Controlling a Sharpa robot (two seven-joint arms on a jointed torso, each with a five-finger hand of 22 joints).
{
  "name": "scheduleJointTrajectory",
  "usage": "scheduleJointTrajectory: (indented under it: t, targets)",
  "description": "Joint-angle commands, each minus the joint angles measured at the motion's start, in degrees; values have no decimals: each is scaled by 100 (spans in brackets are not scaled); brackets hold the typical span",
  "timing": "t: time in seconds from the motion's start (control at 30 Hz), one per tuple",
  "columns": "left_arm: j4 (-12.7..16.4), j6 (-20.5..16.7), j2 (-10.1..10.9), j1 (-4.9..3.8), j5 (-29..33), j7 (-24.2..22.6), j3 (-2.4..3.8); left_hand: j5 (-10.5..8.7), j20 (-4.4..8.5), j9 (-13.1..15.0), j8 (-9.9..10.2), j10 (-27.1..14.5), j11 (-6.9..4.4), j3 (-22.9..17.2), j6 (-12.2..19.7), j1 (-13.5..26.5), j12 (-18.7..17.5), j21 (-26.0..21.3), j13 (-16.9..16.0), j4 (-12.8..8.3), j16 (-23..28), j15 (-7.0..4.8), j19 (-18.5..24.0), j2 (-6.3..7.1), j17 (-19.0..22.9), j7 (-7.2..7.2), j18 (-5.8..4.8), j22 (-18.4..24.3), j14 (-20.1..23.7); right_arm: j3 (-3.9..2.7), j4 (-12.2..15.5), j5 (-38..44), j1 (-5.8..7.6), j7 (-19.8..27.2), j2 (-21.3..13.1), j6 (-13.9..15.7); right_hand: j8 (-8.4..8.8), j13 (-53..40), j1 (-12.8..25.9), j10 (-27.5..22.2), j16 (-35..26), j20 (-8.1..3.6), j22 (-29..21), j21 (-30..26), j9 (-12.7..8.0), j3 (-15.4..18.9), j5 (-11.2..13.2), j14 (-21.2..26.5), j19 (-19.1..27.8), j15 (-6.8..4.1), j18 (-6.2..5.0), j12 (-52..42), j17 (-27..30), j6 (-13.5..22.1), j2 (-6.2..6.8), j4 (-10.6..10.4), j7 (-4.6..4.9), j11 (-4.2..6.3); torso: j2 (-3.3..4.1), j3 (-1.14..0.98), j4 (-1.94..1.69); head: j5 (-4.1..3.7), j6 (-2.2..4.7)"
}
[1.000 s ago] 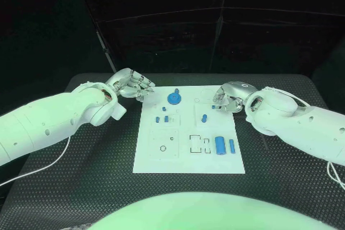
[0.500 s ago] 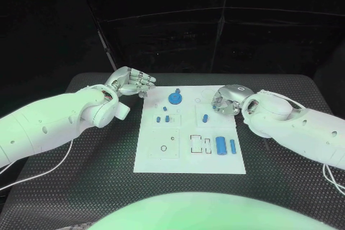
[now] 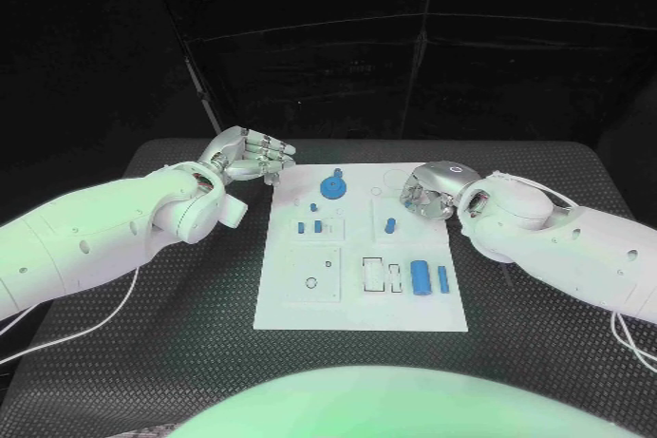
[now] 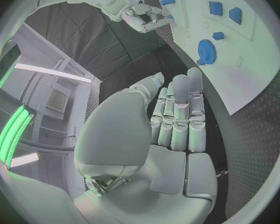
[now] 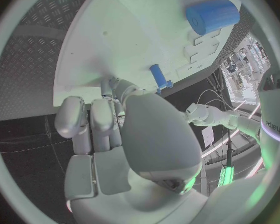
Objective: Assemble the parts on the task board
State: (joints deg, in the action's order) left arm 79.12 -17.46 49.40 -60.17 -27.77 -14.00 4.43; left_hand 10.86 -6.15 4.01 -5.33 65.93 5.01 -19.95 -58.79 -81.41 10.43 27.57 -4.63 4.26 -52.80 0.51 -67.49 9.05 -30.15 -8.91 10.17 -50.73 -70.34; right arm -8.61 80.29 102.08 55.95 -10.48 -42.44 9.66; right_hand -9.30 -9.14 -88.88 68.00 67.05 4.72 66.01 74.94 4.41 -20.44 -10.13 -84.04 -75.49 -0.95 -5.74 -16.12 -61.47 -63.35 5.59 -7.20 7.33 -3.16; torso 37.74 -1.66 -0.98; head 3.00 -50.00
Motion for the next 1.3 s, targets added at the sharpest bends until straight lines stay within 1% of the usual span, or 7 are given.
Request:
scheduleJointTrajectory:
  t: [0.03,0.17,0.4,0.73,0.9,1.07,1.3]
  targets:
    - [-2,-18,-7,-7,79,-116,7,-24,-2,-6,-38,14,8,-36,-32,15,31,-25,-5,2,21,-12,42,-57,8,-7,25,8,37,14,12,112,-18,-42,25,-66,-16,4,36,44,22,3,27,37,17,-40,32,-193,-35,-57,48,34,-8,-41,-61,16,6,16,-1,2,-1,-4,0]
    - [-12,-15,-9,-6,79,-111,7,-25,-3,-6,-39,12,9,-37,-34,14,32,-28,-5,1,23,-11,42,-58,10,-8,25,10,39,14,27,207,-24,-135,49,19,-9,8,74,57,26,0,45,51,13,-56,42,-191,-40,-58,52,55,-1,-50,-51,35,5,16,-5,2,-2,-3,0]
    - [-22,-4,-2,-5,79,-99,7,-27,-5,-9,-34,-13,19,-35,-26,13,30,-43,-1,-5,35,-6,46,-54,18,-19,24,19,46,14,125,290,-40,-225,7,337,10,19,126,62,40,-2,74,73,5,-90,34,-190,-48,-58,56,97,0,-49,-46,62,5,14,-7,0,6,-3,0]
    - [-44,31,-2,-1,79,-73,7,-27,-16,-17,-12,-76,43,-30,12,17,24,-77,10,-12,63,12,54,-47,39,-43,20,42,65,10,362,306,-43,-208,-136,678,41,35,200,54,62,2,108,99,-8,-128,30,-190,-58,-51,62,156,-4,-37,-31,88,14,4,-5,0,0,-25,0]
    - [-55,41,1,1,79,-56,7,-27,-22,-19,-3,-104,53,-30,28,16,21,-94,15,-16,81,20,61,-48,51,-53,19,53,79,8,512,293,-43,-194,-234,765,54,42,223,51,71,4,126,113,-14,-146,27,-190,-65,-48,66,180,-4,-30,-22,103,19,0,-6,3,-1,-34,0]
    - [-56,52,6,2,79,-43,7,-27,-27,-21,4,-131,63,-29,42,15,20,-111,20,-20,98,26,68,-47,62,-62,19,64,93,5,732,214,-42,-191,-374,803,59,44,231,52,75,5,133,118,-16,-155,24,-190,-66,-47,67,190,-5,-29,-18,111,20,-1,-7,6,2,-31,0]
    - [-51,60,8,4,79,-44,7,-28,-31,-21,9,-152,70,-28,52,13,20,-126,23,-24,113,32,73,-49,73,-69,18,74,103,3,1257,-106,-42,-130,-512,856,68,49,240,59,94,7,149,130,-19,-183,10,-191,-71,-45,69,210,-18,-33,-14,138,22,-2,-6,6,8,19,0]
